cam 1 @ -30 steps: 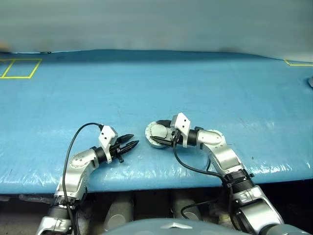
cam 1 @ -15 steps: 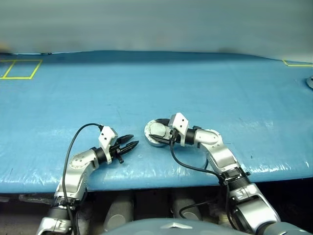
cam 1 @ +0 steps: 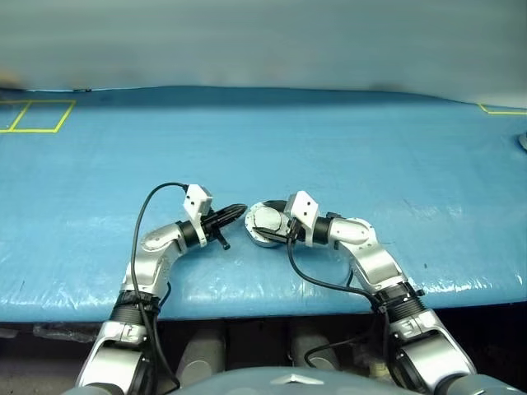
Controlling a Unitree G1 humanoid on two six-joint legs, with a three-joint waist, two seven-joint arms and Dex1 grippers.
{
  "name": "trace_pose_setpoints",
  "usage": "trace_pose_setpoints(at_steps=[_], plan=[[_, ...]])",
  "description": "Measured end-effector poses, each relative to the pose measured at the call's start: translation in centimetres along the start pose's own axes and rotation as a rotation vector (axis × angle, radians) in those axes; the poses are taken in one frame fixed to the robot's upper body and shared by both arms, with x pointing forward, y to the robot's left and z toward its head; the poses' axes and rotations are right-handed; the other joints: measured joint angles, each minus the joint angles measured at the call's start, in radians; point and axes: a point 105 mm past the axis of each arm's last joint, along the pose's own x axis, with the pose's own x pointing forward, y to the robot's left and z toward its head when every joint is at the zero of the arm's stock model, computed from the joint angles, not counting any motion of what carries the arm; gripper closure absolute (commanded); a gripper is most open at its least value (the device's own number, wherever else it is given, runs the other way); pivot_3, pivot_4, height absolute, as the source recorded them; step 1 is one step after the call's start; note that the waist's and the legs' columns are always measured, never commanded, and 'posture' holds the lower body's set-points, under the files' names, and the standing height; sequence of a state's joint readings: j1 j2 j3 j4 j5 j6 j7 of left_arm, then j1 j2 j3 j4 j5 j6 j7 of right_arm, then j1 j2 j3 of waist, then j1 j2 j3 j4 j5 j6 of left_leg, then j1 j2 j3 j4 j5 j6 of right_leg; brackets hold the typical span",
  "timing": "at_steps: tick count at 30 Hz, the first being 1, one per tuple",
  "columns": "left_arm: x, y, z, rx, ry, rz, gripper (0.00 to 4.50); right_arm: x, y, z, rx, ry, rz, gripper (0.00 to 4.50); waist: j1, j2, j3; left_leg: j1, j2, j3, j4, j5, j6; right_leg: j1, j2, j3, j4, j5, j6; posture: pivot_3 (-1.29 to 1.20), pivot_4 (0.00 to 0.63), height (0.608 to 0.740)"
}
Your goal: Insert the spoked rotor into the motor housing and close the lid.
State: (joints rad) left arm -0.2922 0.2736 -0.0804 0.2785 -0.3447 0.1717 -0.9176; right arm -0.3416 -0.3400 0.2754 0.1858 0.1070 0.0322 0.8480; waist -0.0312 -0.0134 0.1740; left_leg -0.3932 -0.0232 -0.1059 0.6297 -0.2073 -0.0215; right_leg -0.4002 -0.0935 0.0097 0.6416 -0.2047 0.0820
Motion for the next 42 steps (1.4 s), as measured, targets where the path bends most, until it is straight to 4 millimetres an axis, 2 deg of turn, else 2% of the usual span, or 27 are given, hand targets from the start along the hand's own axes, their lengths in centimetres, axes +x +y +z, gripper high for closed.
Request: trace_pose_setpoints(at_steps=[14,18,22,26,29,35,42], plan=[[0.2,-0.6,-1.0,0.049,0.090,-0.049,4.46,-0.2,-0.1,-0.4,0.046,0.009,-0.039,1.47,0.007,0.001,-0.008,0.001,0.000,-0.001,0.000,0.000,0.000,0.002,0.000,0.000,-0.001,-0.001,-0.001,0.00,0.150,0.740],[0.1,-0.8,-1.2,0.049,0.087,-0.049,4.50,-0.6,-0.2,-0.4,0.080,0.020,-0.039,0.13,0.012,0.002,-0.008,0.000,0.000,-0.002,0.000,0.000,0.000,0.002,0.000,-0.001,-0.002,-0.001,-0.001,0.00,0.150,0.740],[0.0,-0.9,-1.3,0.046,0.085,-0.047,4.50,-1.4,-0.5,0.1,0.123,-0.028,-0.103,0.06,0.014,0.002,-0.008,-0.001,-0.001,-0.002,-0.002,0.000,0.000,0.002,0.000,-0.001,-0.006,0.000,-0.001,0.00,0.150,0.740],[-0.2,-1.1,-2.0,0.023,0.090,-0.039,4.50,-2.3,-0.7,2.3,0.220,-0.144,-0.147,0.06,0.020,0.002,-0.008,-0.003,-0.001,-0.003,-0.003,-0.001,0.000,0.002,-0.001,-0.002,-0.010,0.000,0.000,0.00,0.150,0.740],[-0.1,-1.4,-2.2,0.013,0.084,-0.041,4.50,-3.8,-1.1,3.4,0.369,-0.220,-0.156,0.06,0.025,0.002,-0.008,-0.003,-0.002,-0.005,-0.003,-0.001,0.001,0.005,-0.001,-0.003,-0.013,0.000,0.000,0.00,0.150,0.740],[-0.3,-1.5,-2.2,0.015,0.081,-0.037,4.50,-6.0,-1.2,0.4,0.671,-0.172,-0.199,0.06,0.024,0.004,-0.008,-0.004,-0.002,-0.005,-0.004,-0.002,0.001,0.004,-0.001,-0.003,-0.014,0.000,0.000,0.00,0.150,0.740],[-0.4,-1.5,-2.3,0.016,0.080,-0.030,4.50,-5.5,-0.6,-1.7,0.933,-0.170,-0.205,0.06,0.024,0.004,-0.008,-0.004,-0.002,-0.005,-0.004,-0.002,0.001,0.004,-0.001,-0.003,-0.014,0.000,0.000,0.00,0.150,0.740]])
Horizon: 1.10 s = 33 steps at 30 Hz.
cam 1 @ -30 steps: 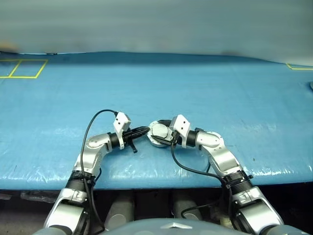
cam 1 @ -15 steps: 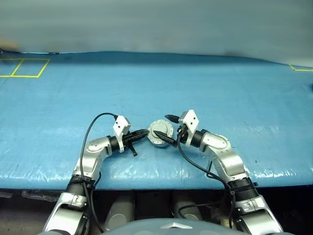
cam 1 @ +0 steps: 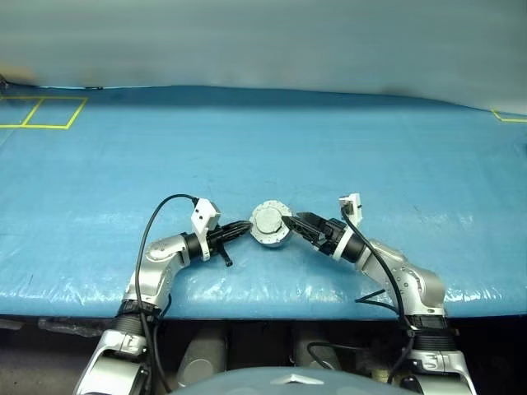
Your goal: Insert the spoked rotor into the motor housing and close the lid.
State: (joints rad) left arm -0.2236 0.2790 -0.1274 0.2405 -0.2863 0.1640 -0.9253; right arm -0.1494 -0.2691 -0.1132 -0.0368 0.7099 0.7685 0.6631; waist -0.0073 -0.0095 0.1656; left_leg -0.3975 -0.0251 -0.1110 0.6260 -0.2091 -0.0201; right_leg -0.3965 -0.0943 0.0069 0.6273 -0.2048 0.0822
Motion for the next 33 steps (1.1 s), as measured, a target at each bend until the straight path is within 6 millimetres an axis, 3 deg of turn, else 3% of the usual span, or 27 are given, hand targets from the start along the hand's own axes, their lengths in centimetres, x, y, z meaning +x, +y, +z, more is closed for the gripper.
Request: trace_pose_setpoints(at_steps=[2,5,13,23,25,28,31,33], plan=[[0.0,0.0,0.0,0.001,-0.001,0.003,4.50,0.2,-0.3,-0.4,0.041,0.008,-0.010,0.06,0.000,0.000,0.000,0.000,0.000,0.000,0.000,0.000,0.000,0.000,0.000,0.000,0.000,0.000,0.000,0.00,0.150,0.740],[0.0,0.0,0.0,0.005,-0.002,0.006,4.50,0.5,-0.5,-0.7,0.110,0.005,-0.003,0.65,-0.001,0.000,0.000,0.000,0.000,0.000,0.000,0.000,0.000,0.000,0.000,0.000,0.000,0.000,0.000,0.00,0.150,0.740],[-0.1,-0.1,-0.1,0.018,-0.003,0.007,4.50,0.2,0.0,-0.5,0.234,-0.029,0.046,3.23,-0.002,0.000,0.000,0.000,0.000,0.000,0.000,0.000,0.000,0.000,0.000,0.000,0.000,0.000,0.000,0.00,0.150,0.740],[-0.1,-0.1,-0.1,0.000,-0.020,0.019,4.50,0.3,0.1,-0.8,0.238,-0.025,0.041,3.26,-0.004,0.004,-0.002,0.000,0.000,0.000,0.000,0.000,0.000,0.000,0.000,0.000,0.000,0.000,0.000,0.00,0.150,0.740],[0.0,-0.2,0.1,-0.098,-0.088,0.035,4.50,0.5,0.0,-0.6,0.288,-0.068,0.038,3.26,-0.006,0.004,-0.002,-0.001,0.001,0.000,0.000,0.000,0.000,-0.001,0.000,0.000,0.000,0.000,0.000,0.00,0.150,0.740],[-0.2,-0.9,1.2,-0.390,-0.283,0.000,4.50,0.9,-0.2,-0.1,0.439,-0.171,0.044,3.26,-0.014,0.004,0.000,-0.010,0.001,0.000,0.002,0.000,0.001,-0.011,0.000,0.000,0.002,0.001,0.001,0.00,0.150,0.740],[-0.9,-0.8,2.6,-0.445,-0.359,-0.028,4.50,1.2,-0.4,1.6,0.520,-0.272,0.052,3.26,-0.022,0.005,0.001,-0.016,0.001,0.000,0.001,0.001,0.001,-0.017,0.001,0.000,0.003,0.005,0.006,0.00,0.150,0.740],[-1.4,-0.6,2.8,-0.458,-0.378,-0.025,4.10,1.3,-0.5,2.9,0.534,-0.318,0.046,3.26,-0.025,0.006,0.001,-0.016,0.001,0.000,0.001,0.000,0.001,-0.017,0.002,0.000,0.002,0.006,0.005,0.00,0.150,0.740]])
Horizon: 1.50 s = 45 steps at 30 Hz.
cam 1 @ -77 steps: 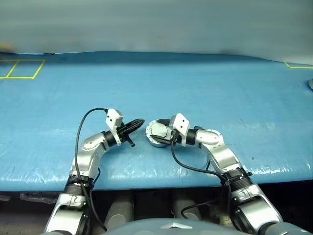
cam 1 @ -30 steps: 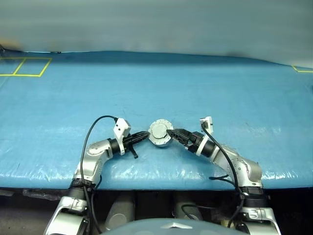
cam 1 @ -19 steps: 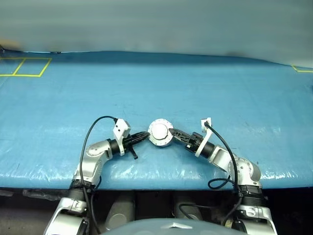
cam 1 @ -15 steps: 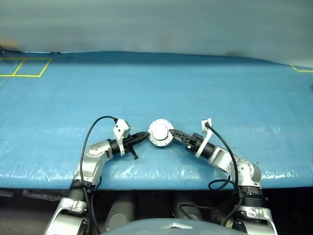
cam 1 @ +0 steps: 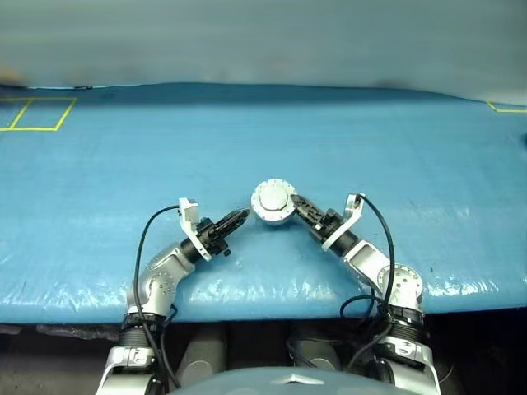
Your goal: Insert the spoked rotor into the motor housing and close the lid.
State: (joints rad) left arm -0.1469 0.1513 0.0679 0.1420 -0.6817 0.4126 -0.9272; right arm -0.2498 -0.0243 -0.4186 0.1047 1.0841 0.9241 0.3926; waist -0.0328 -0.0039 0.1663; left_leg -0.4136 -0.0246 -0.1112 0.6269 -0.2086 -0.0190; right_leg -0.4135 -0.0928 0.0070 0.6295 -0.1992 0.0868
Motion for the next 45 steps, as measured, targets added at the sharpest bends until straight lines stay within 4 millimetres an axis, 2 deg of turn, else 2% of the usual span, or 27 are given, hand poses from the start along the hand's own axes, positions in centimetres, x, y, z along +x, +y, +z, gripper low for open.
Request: trace_pose_setpoints(at_steps=[2,4,12,13,19,25,33,36,40,45], plan=[[-0.2,0.0,-0.1,-0.037,-0.022,0.009,3.61,0.3,0.4,0.8,0.021,-0.042,0.005,3.26,-0.003,0.000,0.000,0.000,0.000,0.000,0.000,0.000,0.000,0.000,0.000,0.000,-0.001,0.000,0.000,0.00,0.150,0.740],[-0.2,0.0,-0.1,-0.090,-0.064,0.009,2.88,0.7,1.0,1.1,0.051,-0.066,0.033,3.26,-0.005,0.001,0.001,0.000,0.000,0.000,0.000,0.000,0.001,0.000,0.000,0.000,-0.001,-0.001,0.001,0.00,0.150,0.740],[0.8,-1.0,0.0,-0.276,-0.205,-0.029,0.17,1.9,5.0,0.4,0.054,-0.043,0.183,3.26,-0.006,0.002,0.001,0.000,0.000,0.000,0.001,0.000,0.001,0.000,0.000,0.000,-0.001,-0.001,0.001,0.00,0.150,0.740],[0.9,-1.1,0.1,-0.289,-0.213,-0.034,0.02,2.0,5.3,0.3,0.051,-0.039,0.193,3.26,-0.006,0.002,0.001,0.000,0.000,0.000,0.001,0.000,0.001,0.001,0.000,0.000,-0.001,-0.001,0.001,0.00,0.150,0.740],[1.5,-2.0,0.5,-0.411,-0.252,-0.094,0.02,2.3,6.6,-1.4,0.037,0.046,0.226,3.26,-0.006,0.002,0.001,0.000,0.000,0.000,0.001,0.000,0.001,0.000,0.001,0.000,-0.001,-0.001,0.001,0.00,0.150,0.740],[2.3,-3.3,1.6,-0.480,-0.275,-0.191,0.02,2.1,6.0,-3.7,0.035,0.147,0.200,3.26,-0.006,0.002,0.001,0.000,0.000,0.000,0.001,0.000,0.001,0.001,0.001,0.000,-0.001,-0.002,0.000,0.00,0.150,0.740],[3.1,-3.1,2.1,-0.454,-0.274,-0.186,0.02,1.9,6.1,-3.7,-0.002,0.146,0.203,3.26,-0.005,0.002,0.001,0.000,0.000,0.000,0.002,0.000,0.001,0.001,0.001,0.000,-0.001,-0.002,-0.001,0.00,0.150,0.740],[3.2,-2.9,2.1,-0.442,-0.272,-0.180,0.63,1.9,6.2,-3.6,-0.009,0.143,0.204,3.26,-0.006,0.002,0.001,0.000,0.000,0.001,0.001,0.000,0.001,0.001,0.001,0.001,-0.001,-0.002,-0.001,0.00,0.150,0.740],[3.3,-2.6,1.9,-0.450,-0.281,-0.169,1.91,1.9,6.5,-3.7,-0.023,0.154,0.213,3.26,-0.005,0.002,0.001,0.000,0.000,0.000,0.001,0.000,0.001,0.001,0.001,0.001,-0.001,-0.002,0.000,0.00,0.150,0.740],[3.1,-2.6,1.8,-0.471,-0.298,-0.169,2.00,2.0,6.5,-3.9,-0.032,0.157,0.214,3.26,-0.006,0.002,0.001,0.000,0.000,0.001,0.002,0.000,0.001,0.001,0.001,0.001,-0.001,-0.002,-0.001,0.00,0.150,0.740]])
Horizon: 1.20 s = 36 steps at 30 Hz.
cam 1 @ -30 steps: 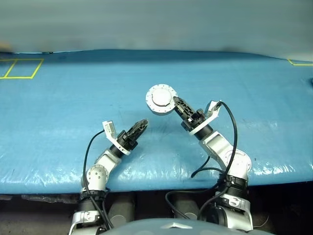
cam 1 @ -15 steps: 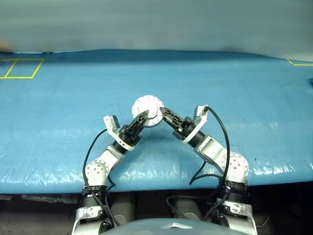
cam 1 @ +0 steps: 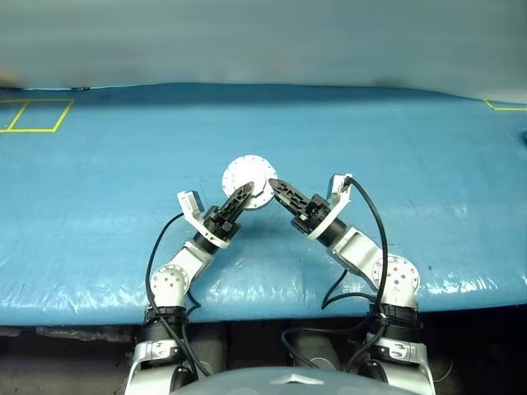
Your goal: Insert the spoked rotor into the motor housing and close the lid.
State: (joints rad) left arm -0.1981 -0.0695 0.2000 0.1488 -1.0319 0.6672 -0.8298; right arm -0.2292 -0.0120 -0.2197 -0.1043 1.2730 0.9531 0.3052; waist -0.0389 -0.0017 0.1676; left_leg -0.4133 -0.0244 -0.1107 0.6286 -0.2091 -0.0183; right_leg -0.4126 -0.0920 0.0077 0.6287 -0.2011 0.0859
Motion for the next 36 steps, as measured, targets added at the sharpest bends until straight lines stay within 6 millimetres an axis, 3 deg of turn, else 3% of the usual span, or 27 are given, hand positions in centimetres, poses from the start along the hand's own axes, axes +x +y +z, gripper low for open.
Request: trace_pose_setpoints(at_steps=[4,10,13,18,26,29,36], plan=[[-0.3,0.3,-0.2,-0.007,0.003,0.025,2.00,-0.2,-0.3,-0.1,-0.031,0.013,-0.006,3.26,0.002,0.000,0.000,0.000,0.000,0.000,0.000,0.000,0.000,0.000,0.000,0.000,0.000,0.000,0.000,0.00,0.150,0.740],[-0.4,1.2,0.0,0.010,-0.005,0.098,2.00,0.0,-0.8,-0.4,-0.141,0.032,-0.039,1.29,-0.001,0.000,0.000,0.001,0.000,0.000,0.000,0.000,0.000,0.000,0.000,0.000,0.000,0.000,0.001,0.00,0.150,0.740],[-0.7,2.2,0.9,0.055,-0.050,0.174,2.00,0.7,-1.7,0.1,-0.301,-0.020,-0.120,1.29,-0.001,0.000,0.000,0.001,0.000,0.000,0.000,0.000,0.000,0.000,0.000,0.000,0.001,0.001,0.002,0.00,0.150,0.740],[-3.0,4.9,4.0,0.105,-0.229,0.364,2.00,0.8,-1.7,3.2,-0.459,-0.174,-0.178,1.29,0.002,0.000,0.000,0.000,0.000,0.001,0.000,0.000,0.000,0.000,0.000,0.001,-0.001,0.002,0.004,0.00,0.150,0.740],[-4.4,6.5,13.2,0.233,-0.640,0.616,2.00,-0.1,-2.8,3.5,-0.473,-0.208,-0.236,1.29,0.012,-0.004,0.002,0.000,0.000,0.000,0.001,0.000,0.000,0.000,0.000,0.001,-0.001,0.004,0.002,0.00,0.150,0.740],[-6.2,7.6,16.0,0.274,-0.732,0.786,2.00,-1.0,-3.5,3.9,-0.472,-0.240,-0.282,1.29,0.009,-0.005,0.003,0.000,0.000,0.000,0.001,0.000,0.000,0.000,0.000,0.001,-0.001,0.004,0.002,0.00,0.150,0.740],[-7.4,8.1,18.4,0.321,-0.813,0.952,2.00,-1.8,-3.6,4.7,-0.478,-0.278,-0.305,1.29,0.006,-0.005,0.002,0.003,-0.001,0.000,0.001,0.001,-0.001,0.003,0.000,0.001,-0.001,0.004,0.004,0.00,0.150,0.740]])
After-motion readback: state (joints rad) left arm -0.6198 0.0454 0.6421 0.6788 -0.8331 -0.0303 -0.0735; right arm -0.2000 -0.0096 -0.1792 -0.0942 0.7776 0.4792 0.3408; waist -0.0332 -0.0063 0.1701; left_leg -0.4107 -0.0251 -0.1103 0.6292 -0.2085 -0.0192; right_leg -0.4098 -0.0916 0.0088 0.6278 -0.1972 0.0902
